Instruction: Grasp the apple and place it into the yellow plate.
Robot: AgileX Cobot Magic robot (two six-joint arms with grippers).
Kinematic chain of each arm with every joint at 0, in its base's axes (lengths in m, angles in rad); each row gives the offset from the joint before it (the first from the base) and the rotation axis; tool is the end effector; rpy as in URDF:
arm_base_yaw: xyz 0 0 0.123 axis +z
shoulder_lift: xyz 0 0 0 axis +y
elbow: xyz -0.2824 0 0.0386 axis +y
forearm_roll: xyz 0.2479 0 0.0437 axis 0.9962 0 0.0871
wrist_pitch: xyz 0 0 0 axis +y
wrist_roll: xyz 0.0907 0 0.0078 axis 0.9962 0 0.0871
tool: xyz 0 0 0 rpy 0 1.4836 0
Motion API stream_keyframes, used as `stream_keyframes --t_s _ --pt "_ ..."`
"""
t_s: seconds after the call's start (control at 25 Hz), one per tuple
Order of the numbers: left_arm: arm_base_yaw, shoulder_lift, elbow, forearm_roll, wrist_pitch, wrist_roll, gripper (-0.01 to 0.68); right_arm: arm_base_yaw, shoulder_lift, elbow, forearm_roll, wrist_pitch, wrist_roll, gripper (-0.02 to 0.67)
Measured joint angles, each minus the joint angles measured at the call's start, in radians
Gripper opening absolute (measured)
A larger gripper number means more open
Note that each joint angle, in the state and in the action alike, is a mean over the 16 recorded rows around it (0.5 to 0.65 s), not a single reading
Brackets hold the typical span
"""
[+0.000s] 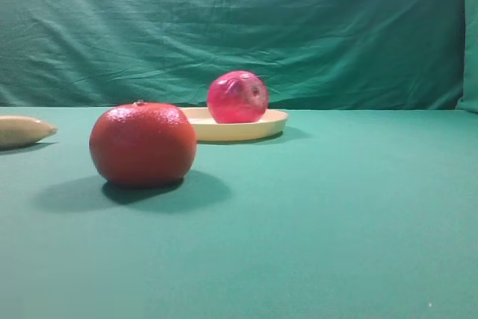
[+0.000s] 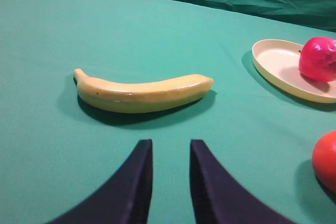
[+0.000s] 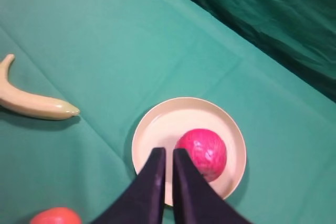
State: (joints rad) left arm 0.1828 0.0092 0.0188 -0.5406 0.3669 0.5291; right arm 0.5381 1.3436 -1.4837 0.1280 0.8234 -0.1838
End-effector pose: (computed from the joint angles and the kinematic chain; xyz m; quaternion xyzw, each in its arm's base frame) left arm 0.0556 -0.0069 0.1779 -0.0085 0.7911 -0.0121 0.6115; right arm 0.2434 0.1552 0.4340 -0.2960 0.8308 0.1432 0.4491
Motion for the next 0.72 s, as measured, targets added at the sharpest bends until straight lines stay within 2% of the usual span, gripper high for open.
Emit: stream_keyframes --t_s 0.4,0.72 --pt "0.0 0.0 0.0 0.0 0.0 0.0 0.157 0.0 -0.478 0.473 -0.001 -0.161 0.006 0.0" --pt "0.0 0.0 0.0 0.0 0.0 0.0 0.157 0.0 -0.786 0.722 -0.001 -0.203 0.015 0.0"
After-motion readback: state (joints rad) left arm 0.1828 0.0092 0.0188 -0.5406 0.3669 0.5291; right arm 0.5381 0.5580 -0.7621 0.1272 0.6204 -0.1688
